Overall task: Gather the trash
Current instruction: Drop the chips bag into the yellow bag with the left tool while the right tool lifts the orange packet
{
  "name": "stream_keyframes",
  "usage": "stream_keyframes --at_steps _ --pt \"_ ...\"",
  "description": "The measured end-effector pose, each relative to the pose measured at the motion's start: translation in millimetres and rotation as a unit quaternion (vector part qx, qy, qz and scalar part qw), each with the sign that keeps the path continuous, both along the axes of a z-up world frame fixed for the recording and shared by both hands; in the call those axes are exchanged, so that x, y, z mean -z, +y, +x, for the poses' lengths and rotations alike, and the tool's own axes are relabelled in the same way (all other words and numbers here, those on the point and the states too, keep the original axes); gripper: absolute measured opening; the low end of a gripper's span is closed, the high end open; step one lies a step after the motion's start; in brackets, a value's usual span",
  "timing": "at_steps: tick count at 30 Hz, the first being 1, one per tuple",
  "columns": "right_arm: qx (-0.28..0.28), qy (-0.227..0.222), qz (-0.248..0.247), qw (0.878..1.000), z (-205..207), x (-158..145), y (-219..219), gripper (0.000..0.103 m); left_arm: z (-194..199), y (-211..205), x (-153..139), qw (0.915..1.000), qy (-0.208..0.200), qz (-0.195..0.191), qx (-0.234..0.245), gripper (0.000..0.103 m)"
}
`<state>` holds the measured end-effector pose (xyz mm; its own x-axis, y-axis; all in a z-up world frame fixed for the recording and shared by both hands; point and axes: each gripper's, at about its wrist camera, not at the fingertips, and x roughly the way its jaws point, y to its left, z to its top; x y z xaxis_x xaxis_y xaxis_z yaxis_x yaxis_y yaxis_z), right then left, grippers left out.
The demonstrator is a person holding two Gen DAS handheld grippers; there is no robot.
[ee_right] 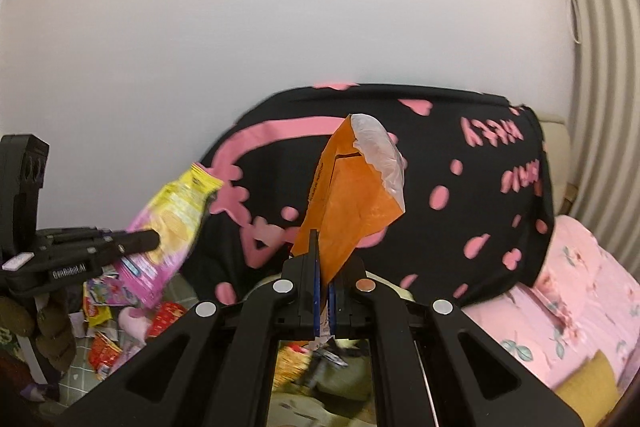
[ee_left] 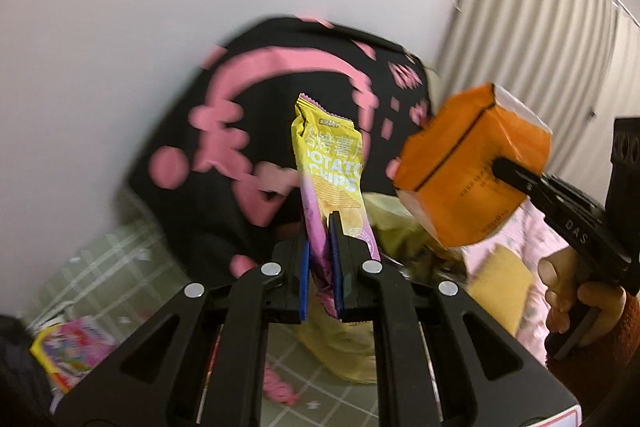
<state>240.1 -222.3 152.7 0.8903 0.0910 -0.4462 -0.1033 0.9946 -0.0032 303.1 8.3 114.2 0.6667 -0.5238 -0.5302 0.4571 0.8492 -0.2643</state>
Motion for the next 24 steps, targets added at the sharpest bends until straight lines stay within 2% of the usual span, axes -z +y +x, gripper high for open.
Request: stream_keyframes --at_steps 5,8,11,17,21,23,24 --pt "0.030 -0.001 0.004 1.000 -8 1 -26 0.005 14 -47 20 0.9965 0.035 -0.013 0.074 0.009" --pt "0.047 0.000 0.007 0.999 -14 2 -42 0.005 27 -76 47 0.9912 0.084 0.006 0.102 0.009" --pt "0.057 0.002 0.005 0.998 -18 5 -52 0.005 33 -93 71 0.9872 0.114 0.031 0.107 0.009" --pt "0.069 0.011 0.010 0.998 -23 13 -70 0.005 38 -127 99 0.9829 0.125 0.073 0.114 0.009" --pt "0.070 0.015 0.014 0.997 -26 17 -75 0.005 42 -139 108 0.9820 0.128 0.088 0.108 0.009" --pt "0.069 0.017 0.016 0.997 -27 18 -75 0.005 49 -140 112 0.9823 0.130 0.086 0.104 0.009" --pt "0.067 0.017 0.016 0.997 -27 19 -75 0.005 49 -137 112 0.9831 0.132 0.078 0.100 0.012"
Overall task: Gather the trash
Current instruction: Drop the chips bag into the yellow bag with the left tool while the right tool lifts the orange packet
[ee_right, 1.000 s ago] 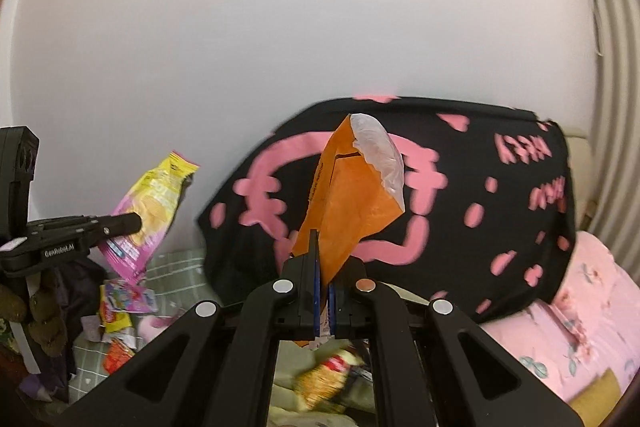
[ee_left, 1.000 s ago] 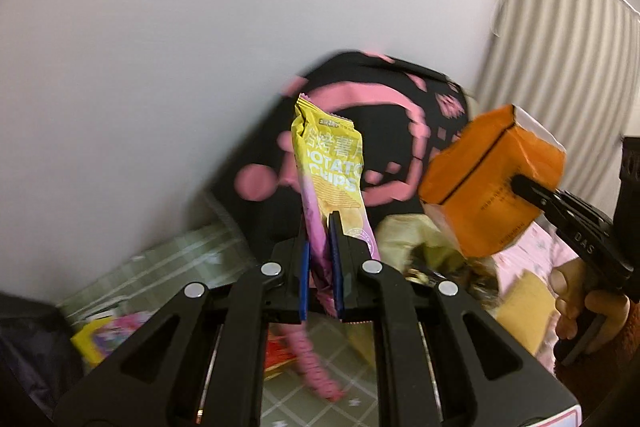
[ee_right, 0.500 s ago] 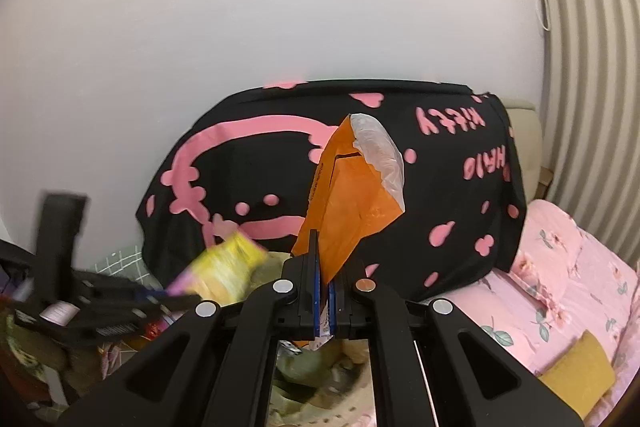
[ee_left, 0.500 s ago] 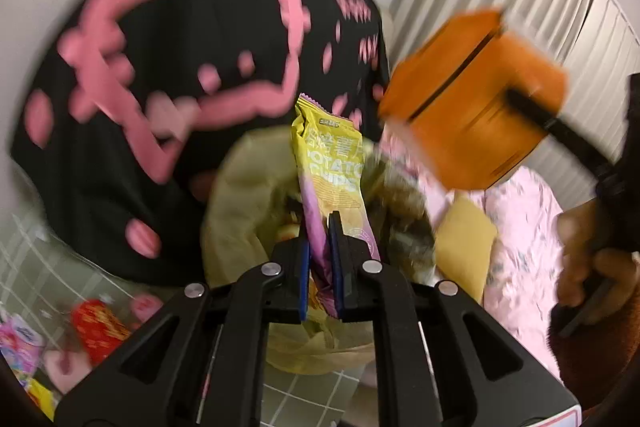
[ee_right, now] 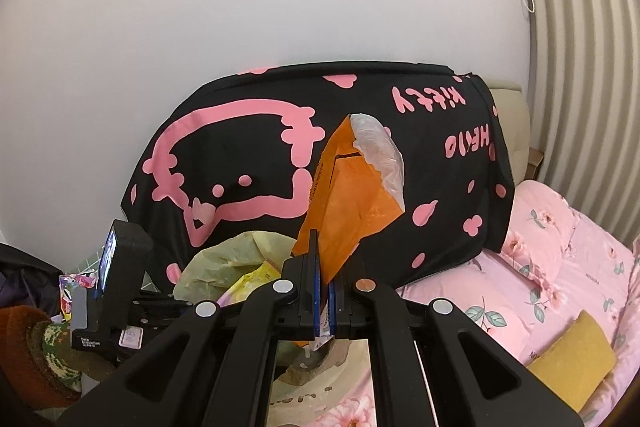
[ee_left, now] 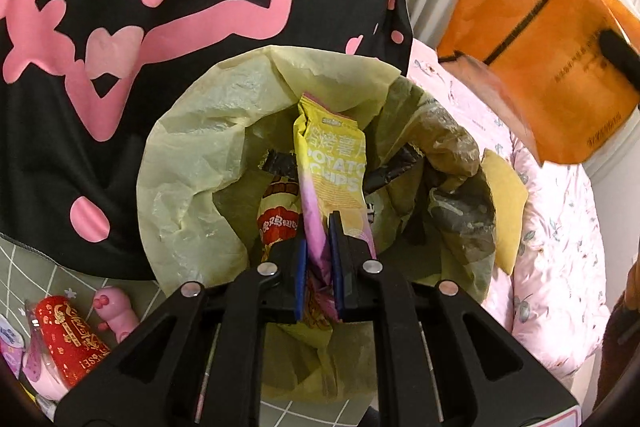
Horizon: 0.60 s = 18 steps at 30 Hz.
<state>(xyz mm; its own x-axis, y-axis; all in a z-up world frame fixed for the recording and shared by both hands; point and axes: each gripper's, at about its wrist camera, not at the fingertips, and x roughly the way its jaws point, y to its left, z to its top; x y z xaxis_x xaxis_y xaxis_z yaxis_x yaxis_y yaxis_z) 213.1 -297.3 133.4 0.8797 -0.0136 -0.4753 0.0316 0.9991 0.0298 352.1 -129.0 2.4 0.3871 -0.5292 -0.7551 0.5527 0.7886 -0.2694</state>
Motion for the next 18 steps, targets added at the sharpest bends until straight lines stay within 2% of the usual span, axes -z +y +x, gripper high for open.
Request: stream_keyframes --at_steps 3,4,12,14,18 --pt "-0.005 0.000 0.001 1.000 1 1 2 0.005 0 12 -5 0.9995 0.009 -0.029 -0.009 0.032" --pt "-0.007 -0.001 0.003 1.000 1 1 2 0.005 -3 18 -9 0.9992 0.006 -0.037 -0.012 0.034" --pt "-0.057 0.000 0.018 0.998 21 5 32 0.005 -7 79 -40 0.9943 -0.027 -0.050 -0.091 0.036" --pt "-0.073 0.013 0.026 0.997 29 15 44 0.005 -8 94 -40 0.9925 -0.027 -0.050 -0.108 0.036" --pt "-0.103 0.070 0.049 0.991 53 62 67 0.005 -11 126 -36 0.9884 -0.018 -0.050 -0.142 0.036"
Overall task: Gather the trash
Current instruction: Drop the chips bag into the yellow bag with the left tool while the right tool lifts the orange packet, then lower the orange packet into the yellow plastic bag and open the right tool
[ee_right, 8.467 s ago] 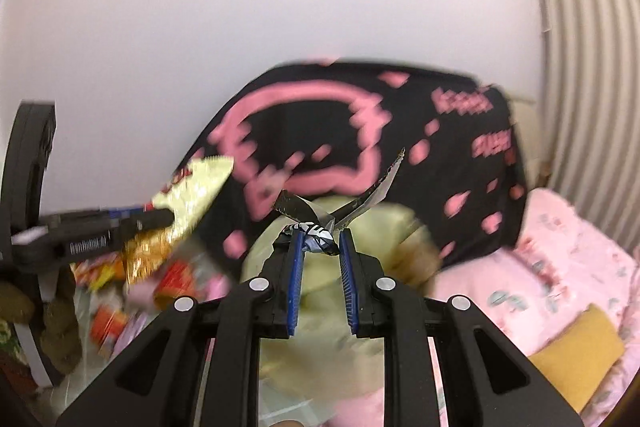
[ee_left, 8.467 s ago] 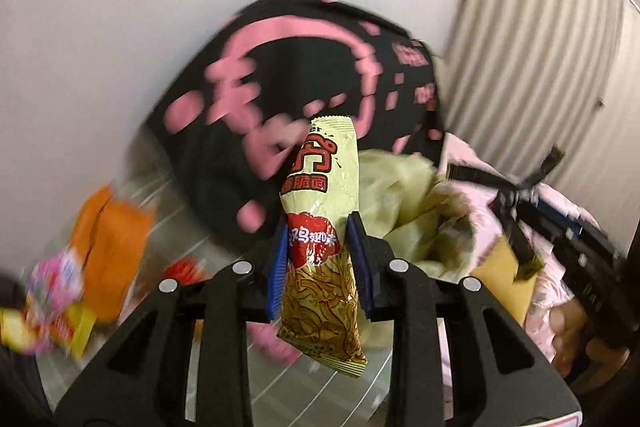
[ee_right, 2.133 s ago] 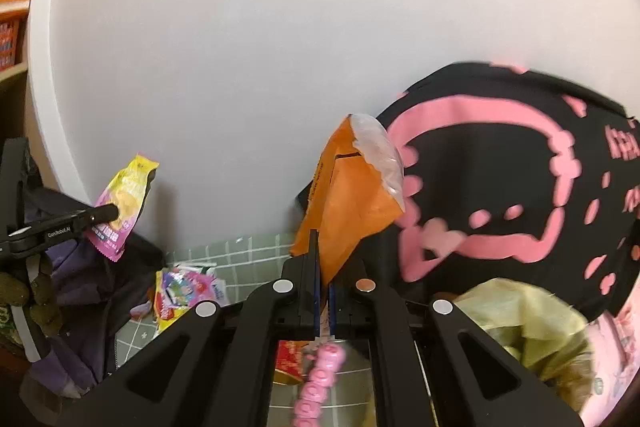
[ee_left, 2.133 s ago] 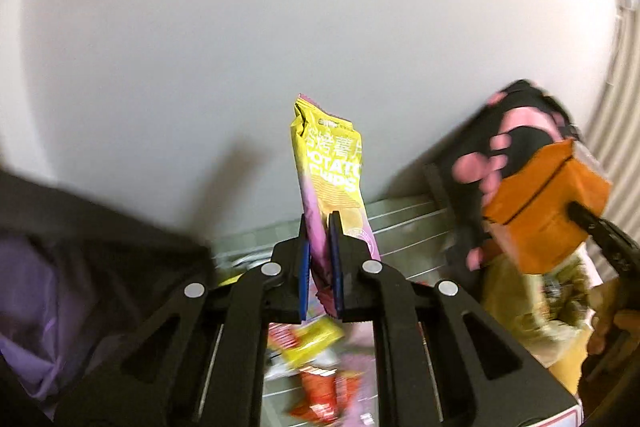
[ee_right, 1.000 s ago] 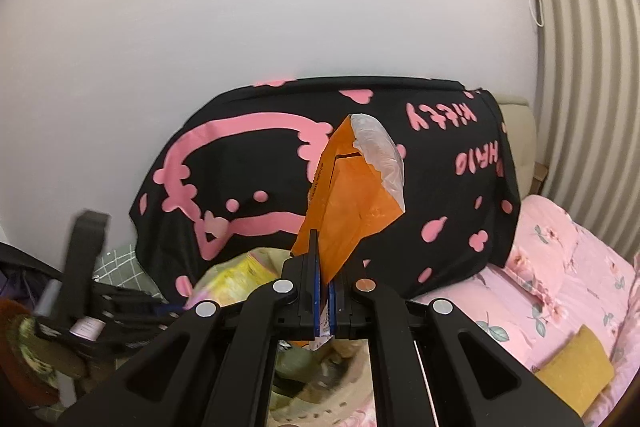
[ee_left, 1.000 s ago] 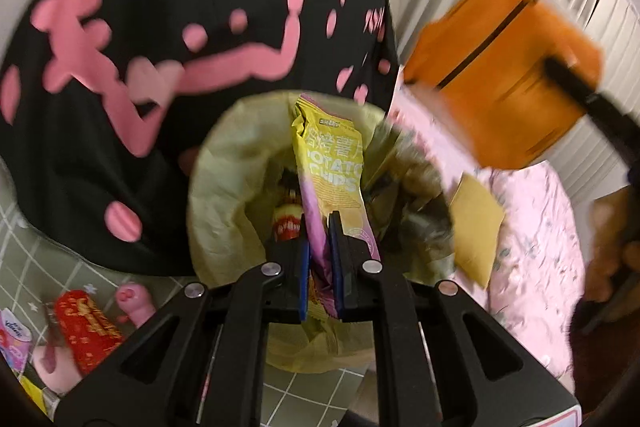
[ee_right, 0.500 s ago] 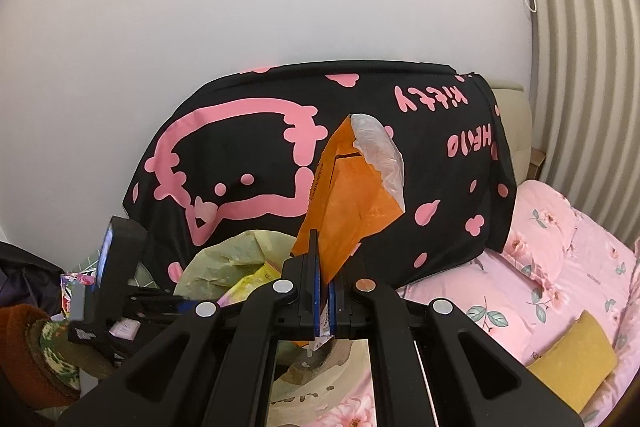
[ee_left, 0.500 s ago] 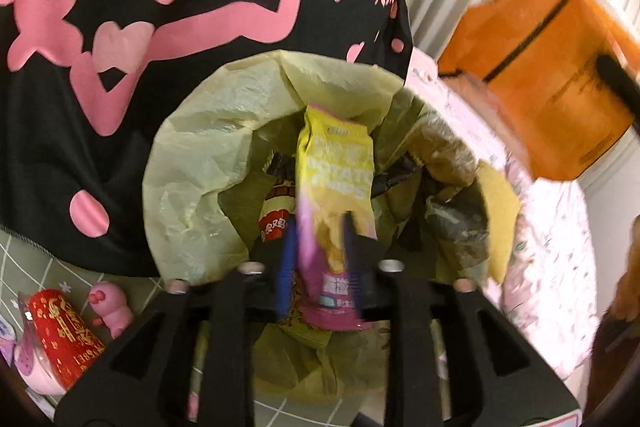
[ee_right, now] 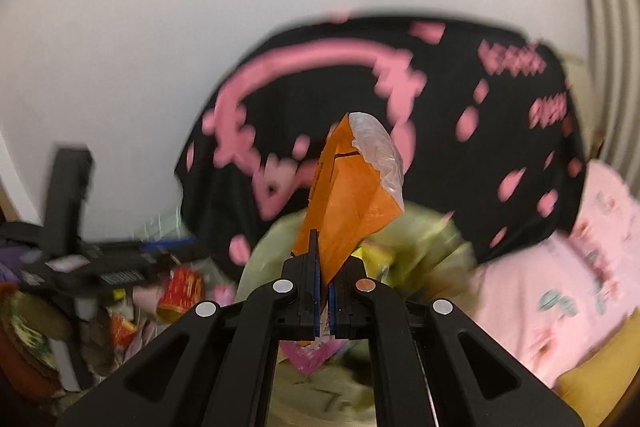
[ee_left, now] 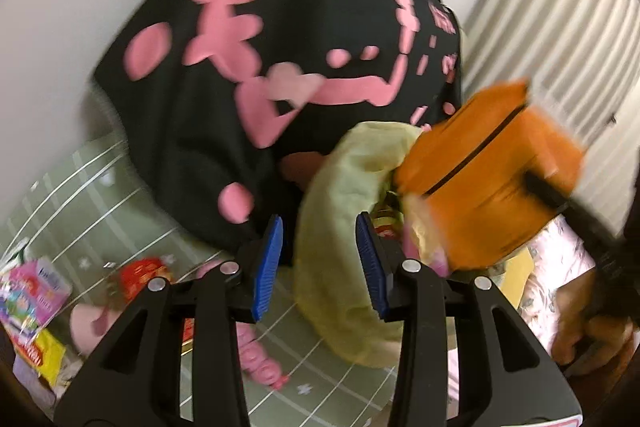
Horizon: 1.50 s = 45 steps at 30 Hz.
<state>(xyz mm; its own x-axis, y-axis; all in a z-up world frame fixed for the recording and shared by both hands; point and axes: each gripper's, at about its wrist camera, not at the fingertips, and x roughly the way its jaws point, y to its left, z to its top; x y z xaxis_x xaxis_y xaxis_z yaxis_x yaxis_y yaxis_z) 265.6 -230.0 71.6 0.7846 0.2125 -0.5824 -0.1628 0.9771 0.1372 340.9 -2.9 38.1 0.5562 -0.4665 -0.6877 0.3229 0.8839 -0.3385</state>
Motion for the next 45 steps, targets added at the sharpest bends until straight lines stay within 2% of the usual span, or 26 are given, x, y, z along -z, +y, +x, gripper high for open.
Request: stream_keyframes --at_steps 4,7,9,14,17,19,21,23,34,40,45 --pt "0.009 0.071 -0.016 0.997 27 56 7 0.005 -10 29 10 0.9996 0.013 0.010 -0.023 0.036" --pt "0.028 0.106 -0.018 0.994 39 81 2 0.005 -18 51 17 0.9987 0.022 0.018 -0.042 0.036" --pt "0.037 0.115 -0.016 0.992 41 87 -1 0.005 -19 64 21 0.9980 0.026 0.020 -0.054 0.036" --pt "0.039 0.112 0.001 0.993 36 80 1 0.005 -22 85 31 0.9964 0.038 0.014 -0.074 0.036" --pt "0.046 0.098 -0.016 0.994 25 70 3 0.006 -24 88 32 0.9964 0.033 0.011 -0.077 0.040" --pt "0.049 0.088 -0.027 0.995 17 63 4 0.010 -27 89 31 0.9965 0.025 0.008 -0.079 0.043" --pt "0.054 0.078 -0.036 0.995 6 57 5 0.033 -29 90 30 0.9966 0.016 0.009 -0.080 0.043" --pt "0.059 0.072 -0.039 0.995 0 52 3 0.038 -32 90 30 0.9963 0.009 0.012 -0.084 0.044" --pt "0.088 0.021 -0.061 0.994 -26 19 1 0.038 -43 107 34 0.9939 0.003 0.012 -0.110 0.044" --pt "0.053 -0.001 -0.055 0.997 -21 6 26 0.038 -54 124 27 0.9909 -0.020 0.019 -0.132 0.045" --pt "0.005 -0.009 -0.052 0.999 -10 10 64 0.038 -66 156 22 0.9828 -0.051 0.049 -0.171 0.048"
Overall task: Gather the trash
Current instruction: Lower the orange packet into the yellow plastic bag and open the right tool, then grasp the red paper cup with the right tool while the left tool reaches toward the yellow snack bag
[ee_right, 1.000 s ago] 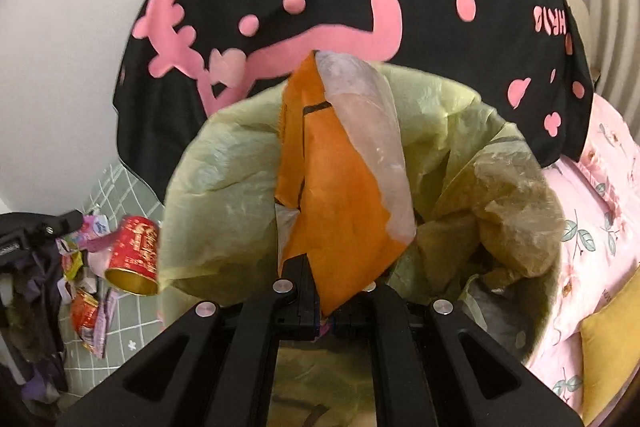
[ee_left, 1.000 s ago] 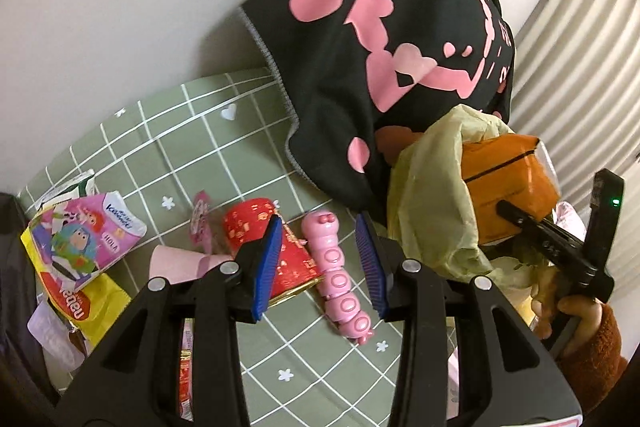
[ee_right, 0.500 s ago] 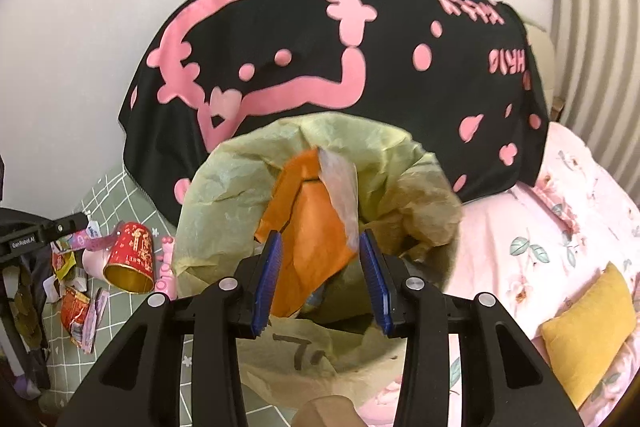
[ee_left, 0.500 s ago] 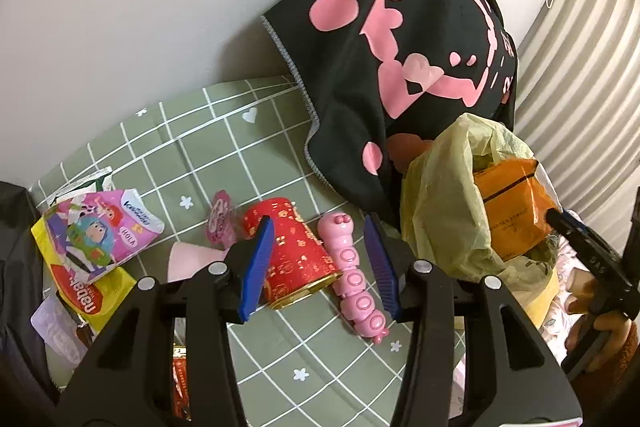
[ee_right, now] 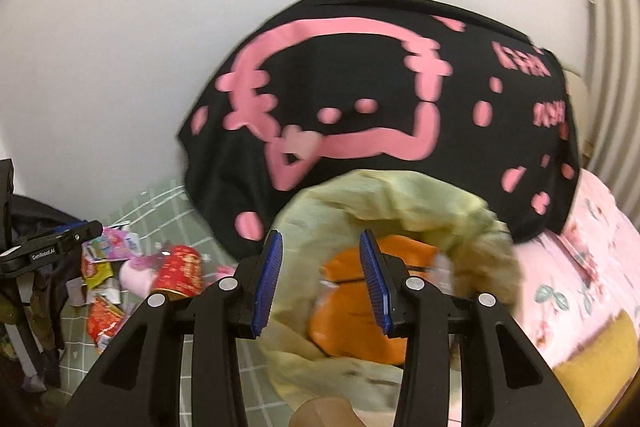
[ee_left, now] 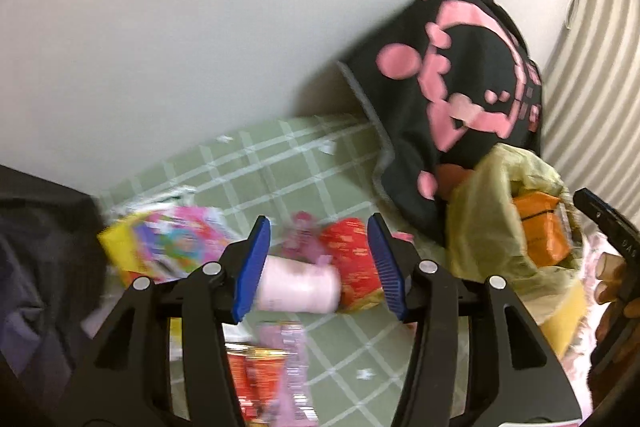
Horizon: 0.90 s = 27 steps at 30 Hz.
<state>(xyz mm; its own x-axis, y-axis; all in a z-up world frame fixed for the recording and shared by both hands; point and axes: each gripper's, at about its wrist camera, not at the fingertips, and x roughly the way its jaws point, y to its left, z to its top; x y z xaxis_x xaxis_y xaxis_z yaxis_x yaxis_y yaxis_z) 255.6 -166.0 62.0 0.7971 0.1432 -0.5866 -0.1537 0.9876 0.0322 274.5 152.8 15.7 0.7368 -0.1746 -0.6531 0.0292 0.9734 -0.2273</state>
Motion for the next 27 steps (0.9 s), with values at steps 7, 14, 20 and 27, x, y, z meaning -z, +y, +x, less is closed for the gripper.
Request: stream_keyframes --at_steps 7,14,20,27 --pt "-0.068 0.019 0.004 0.998 16 21 53 0.038 -16 60 14 0.9964 0.018 -0.003 -0.083 0.048" --pt "-0.125 0.074 0.007 0.989 36 60 110 0.038 -32 109 33 0.9898 0.040 -0.005 -0.137 0.048" --pt "-0.170 0.118 -0.012 0.978 56 93 158 0.040 -46 143 50 0.9850 0.057 -0.013 -0.162 0.048" --pt "-0.161 0.140 -0.051 0.976 80 120 189 0.045 -47 165 59 0.9833 0.069 -0.020 -0.167 0.048"
